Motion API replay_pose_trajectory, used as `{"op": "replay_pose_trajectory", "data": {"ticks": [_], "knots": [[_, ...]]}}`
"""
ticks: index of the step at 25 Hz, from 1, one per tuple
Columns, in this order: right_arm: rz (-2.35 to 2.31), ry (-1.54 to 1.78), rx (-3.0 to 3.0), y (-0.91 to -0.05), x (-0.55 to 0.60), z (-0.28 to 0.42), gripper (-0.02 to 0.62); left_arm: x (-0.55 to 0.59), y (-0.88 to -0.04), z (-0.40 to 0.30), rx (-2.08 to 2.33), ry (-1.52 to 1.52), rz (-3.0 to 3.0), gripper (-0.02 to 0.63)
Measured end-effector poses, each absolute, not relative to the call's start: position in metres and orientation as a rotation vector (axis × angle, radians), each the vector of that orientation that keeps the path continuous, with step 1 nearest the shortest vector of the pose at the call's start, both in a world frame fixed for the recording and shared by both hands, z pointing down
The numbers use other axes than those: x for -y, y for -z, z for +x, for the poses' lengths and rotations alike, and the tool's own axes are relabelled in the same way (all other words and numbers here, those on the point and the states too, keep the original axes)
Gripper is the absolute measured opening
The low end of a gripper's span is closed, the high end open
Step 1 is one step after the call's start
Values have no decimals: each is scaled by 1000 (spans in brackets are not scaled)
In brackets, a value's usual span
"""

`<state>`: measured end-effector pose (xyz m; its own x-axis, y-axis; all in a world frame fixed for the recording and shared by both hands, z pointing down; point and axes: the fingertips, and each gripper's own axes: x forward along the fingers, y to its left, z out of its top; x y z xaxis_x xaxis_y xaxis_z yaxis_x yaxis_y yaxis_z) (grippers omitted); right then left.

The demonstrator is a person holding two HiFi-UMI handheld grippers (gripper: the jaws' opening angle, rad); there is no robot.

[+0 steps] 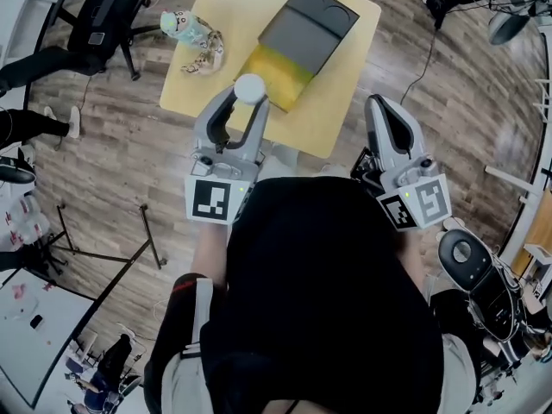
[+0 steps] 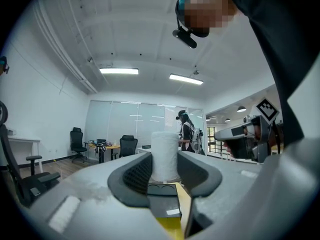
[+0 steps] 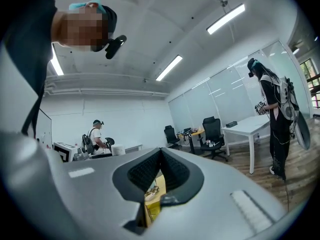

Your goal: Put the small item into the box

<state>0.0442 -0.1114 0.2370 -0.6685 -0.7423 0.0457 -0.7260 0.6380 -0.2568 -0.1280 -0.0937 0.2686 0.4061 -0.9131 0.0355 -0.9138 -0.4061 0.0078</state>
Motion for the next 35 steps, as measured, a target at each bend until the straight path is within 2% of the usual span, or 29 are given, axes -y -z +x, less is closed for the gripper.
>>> {"op": "replay_pose_trajectory", "data": {"ticks": [7,18,35], "knots": [[-1337,386,-2745,-246,120,22,2,116,-299,-139,1547,-98,2664,167],[-1480,501,-2694,-279,120,33,2,133,-367,-124,1334,-250,2623,167],[-1365,685,-2818,-335,152,20,2,165,-470,-103,1214,-445,2499,167]]}}
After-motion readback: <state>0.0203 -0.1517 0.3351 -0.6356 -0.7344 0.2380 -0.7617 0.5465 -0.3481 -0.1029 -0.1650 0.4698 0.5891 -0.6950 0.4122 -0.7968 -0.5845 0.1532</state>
